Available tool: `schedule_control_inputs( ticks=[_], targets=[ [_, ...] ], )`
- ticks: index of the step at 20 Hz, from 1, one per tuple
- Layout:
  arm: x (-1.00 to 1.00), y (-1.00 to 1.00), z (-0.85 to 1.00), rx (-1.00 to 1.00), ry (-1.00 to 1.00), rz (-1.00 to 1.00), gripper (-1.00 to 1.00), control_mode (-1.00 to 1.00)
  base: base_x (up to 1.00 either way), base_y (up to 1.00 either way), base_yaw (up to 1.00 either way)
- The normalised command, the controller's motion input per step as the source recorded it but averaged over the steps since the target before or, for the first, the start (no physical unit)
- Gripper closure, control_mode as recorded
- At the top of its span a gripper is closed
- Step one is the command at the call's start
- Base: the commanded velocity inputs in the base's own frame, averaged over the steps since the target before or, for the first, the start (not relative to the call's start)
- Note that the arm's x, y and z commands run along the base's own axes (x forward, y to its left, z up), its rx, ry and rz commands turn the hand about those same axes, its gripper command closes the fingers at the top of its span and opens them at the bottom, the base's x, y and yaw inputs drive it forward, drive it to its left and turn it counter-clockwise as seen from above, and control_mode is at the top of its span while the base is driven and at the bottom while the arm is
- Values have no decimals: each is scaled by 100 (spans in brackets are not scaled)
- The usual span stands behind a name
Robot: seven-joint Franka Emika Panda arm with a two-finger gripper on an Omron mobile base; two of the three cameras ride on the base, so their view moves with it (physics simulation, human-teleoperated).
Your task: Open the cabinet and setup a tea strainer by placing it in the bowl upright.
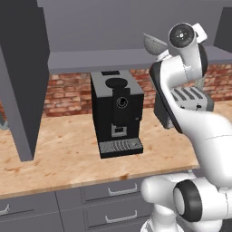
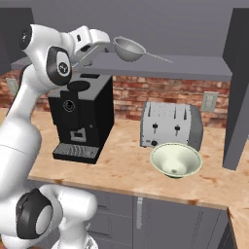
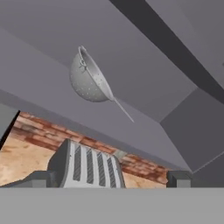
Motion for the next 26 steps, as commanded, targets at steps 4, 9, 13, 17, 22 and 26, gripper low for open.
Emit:
schedule_control_inputs(
  ticks=[4,9,13,17,22,26],
  targets=[
    [46,-18,0,0,0,1,-100,-100,0,0,0],
    [37,-13,0,0,0,1,-100,-100,0,0,0],
    [27,0,0,0,1,0,-100,-100,0,0,0],
    [23,0,0,0,0,2,-100,-100,0,0,0],
    [27,0,0,0,0,7,-100,-100,0,0,0],
    [14,0,0,3,2,14,-100,-100,0,0,0]
  ],
)
